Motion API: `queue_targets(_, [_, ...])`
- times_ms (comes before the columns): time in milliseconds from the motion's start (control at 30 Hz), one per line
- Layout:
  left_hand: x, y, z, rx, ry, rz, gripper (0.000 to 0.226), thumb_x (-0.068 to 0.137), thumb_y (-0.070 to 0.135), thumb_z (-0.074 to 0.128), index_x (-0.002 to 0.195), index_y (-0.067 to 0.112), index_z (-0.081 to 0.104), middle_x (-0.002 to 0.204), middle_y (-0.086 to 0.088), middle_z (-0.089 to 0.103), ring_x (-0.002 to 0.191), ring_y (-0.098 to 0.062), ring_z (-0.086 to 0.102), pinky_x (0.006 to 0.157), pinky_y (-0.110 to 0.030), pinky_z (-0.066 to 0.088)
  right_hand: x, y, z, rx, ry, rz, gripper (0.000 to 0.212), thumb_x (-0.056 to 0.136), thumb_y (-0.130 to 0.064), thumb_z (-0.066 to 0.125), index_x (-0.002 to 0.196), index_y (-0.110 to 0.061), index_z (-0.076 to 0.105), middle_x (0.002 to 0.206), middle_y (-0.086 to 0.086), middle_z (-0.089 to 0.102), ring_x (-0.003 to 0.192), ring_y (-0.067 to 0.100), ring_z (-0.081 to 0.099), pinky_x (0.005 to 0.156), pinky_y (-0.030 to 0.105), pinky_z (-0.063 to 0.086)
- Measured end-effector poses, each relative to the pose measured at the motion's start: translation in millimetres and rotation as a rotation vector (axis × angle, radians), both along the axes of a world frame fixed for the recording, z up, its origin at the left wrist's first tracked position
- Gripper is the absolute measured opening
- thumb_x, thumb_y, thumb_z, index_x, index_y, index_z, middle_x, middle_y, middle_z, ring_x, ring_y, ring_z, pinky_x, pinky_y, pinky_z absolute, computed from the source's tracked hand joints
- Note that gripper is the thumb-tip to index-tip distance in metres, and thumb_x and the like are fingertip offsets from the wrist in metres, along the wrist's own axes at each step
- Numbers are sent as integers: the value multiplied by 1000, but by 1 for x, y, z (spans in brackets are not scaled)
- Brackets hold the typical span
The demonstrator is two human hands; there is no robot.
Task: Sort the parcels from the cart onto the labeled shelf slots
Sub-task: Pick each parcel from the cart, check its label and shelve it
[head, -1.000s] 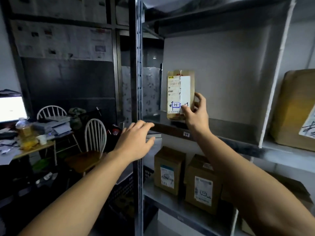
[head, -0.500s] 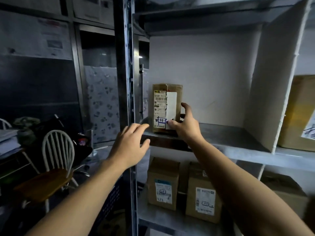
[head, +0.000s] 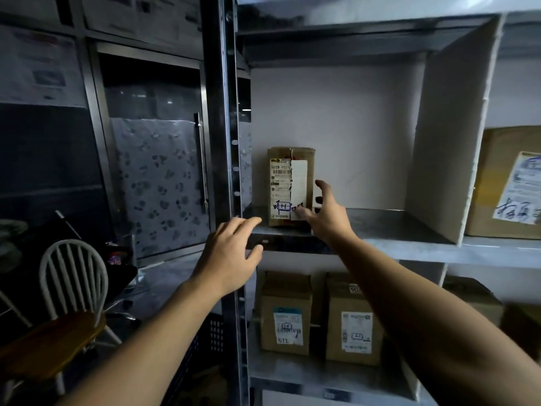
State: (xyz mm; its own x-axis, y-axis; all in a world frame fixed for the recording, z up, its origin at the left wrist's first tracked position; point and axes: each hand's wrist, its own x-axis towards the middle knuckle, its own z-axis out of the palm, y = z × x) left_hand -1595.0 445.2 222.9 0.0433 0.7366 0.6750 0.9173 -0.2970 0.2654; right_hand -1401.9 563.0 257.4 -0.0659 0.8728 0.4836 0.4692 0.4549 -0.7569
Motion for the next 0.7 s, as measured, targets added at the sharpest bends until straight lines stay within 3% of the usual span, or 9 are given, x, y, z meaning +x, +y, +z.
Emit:
queue_targets(133, [8,-3,-11,19,-24,-62,51,92,27,60,140,20,46,133,3,49,122,-15,44,99,-26,37,18,-16,-9,136,4,-85,60,95,-31,64,148,-23,38,140,9,53,124,21,54,102,44,50])
queue_targets(300, [44,-2,-47,-21,-55,-158,50,89,23,65,137,17,51,130,1,51,122,-17,49,100,-28,39,70,-53,-48,329,-67,-102,36,98,-27,60,132,-16,56,126,3,59,109,13,60,89,25,49])
queue_targets(533, [164,8,-55,-91,-13,-333,51,92,26,62,140,20,47,137,1,48,128,-18,41,106,-36,34,195,-99,-83,345,-273,-278,34,93,-23,65,126,-15,61,121,6,62,106,20,62,88,36,53])
queue_targets(700, [290,10,-57,-142,30,-495,49,89,30,61,136,21,50,131,-2,51,120,-26,46,104,-40,34,324,-146,-107,197,-466,-486,36,92,-31,60,125,-15,62,119,10,62,104,31,62,83,39,52])
